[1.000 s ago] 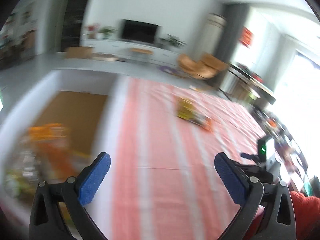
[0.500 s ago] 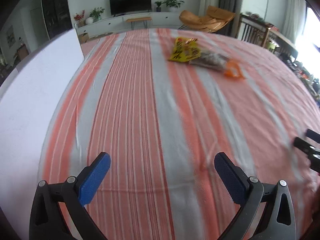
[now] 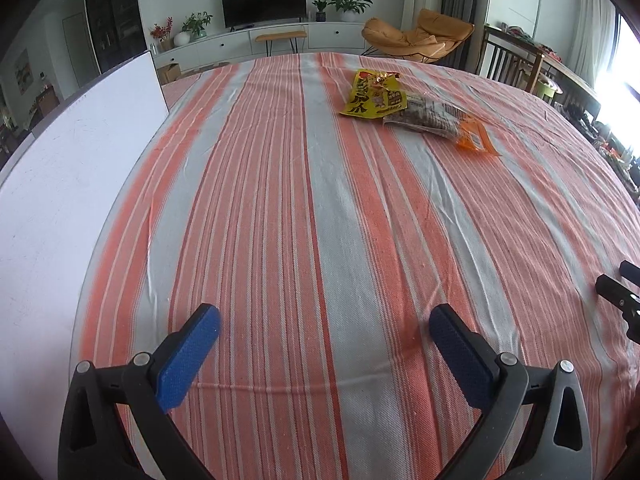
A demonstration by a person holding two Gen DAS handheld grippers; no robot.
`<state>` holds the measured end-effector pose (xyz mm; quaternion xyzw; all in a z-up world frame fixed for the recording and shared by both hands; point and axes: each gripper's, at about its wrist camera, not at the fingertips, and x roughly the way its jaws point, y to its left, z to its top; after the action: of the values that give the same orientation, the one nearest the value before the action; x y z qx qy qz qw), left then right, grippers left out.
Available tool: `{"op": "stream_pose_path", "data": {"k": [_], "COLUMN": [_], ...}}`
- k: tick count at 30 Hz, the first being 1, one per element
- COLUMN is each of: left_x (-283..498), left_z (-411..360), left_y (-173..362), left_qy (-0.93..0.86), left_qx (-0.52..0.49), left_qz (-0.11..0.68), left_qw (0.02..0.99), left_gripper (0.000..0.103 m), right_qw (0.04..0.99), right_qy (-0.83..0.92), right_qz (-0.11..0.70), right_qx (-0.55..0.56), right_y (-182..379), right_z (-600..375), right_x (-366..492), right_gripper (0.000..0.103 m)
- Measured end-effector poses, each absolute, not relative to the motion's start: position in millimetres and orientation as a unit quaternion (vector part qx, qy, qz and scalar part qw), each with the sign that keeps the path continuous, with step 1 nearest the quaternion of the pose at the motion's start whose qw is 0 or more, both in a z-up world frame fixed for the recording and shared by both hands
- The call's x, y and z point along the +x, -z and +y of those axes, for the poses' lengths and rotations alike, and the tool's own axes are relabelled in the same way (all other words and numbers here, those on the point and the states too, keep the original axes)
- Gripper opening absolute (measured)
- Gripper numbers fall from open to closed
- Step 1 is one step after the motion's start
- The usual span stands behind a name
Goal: Organize snacks
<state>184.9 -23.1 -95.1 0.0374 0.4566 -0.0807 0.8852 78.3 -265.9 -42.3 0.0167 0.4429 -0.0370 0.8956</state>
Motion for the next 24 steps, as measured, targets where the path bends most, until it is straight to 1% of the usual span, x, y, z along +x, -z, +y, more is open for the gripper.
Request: {"op": "stream_pose_path", "data": {"k": [18, 24], "left_x": [185.1, 184.9], "left_z": [-22.9, -23.5], "left_y": [95.3, 94.6], "left_qy": [0.081, 0.080], "left_qx": [0.038, 0.038], "left_qz": [0.457, 0.457], "left_qw": [0.885, 0.885], "left_gripper": [0.103, 0.103], "right_qw": [0.896, 0.895], "right_qy": [0.037, 0.035], "right_qz": [0.443, 0.445], "right_qx": [0.016, 0.015], "right_y": [42.4, 43.9], "right_z": [-266.1, -265.6], "right_x": [78.4, 80.0], "right_gripper": [0.088, 0.090]}}
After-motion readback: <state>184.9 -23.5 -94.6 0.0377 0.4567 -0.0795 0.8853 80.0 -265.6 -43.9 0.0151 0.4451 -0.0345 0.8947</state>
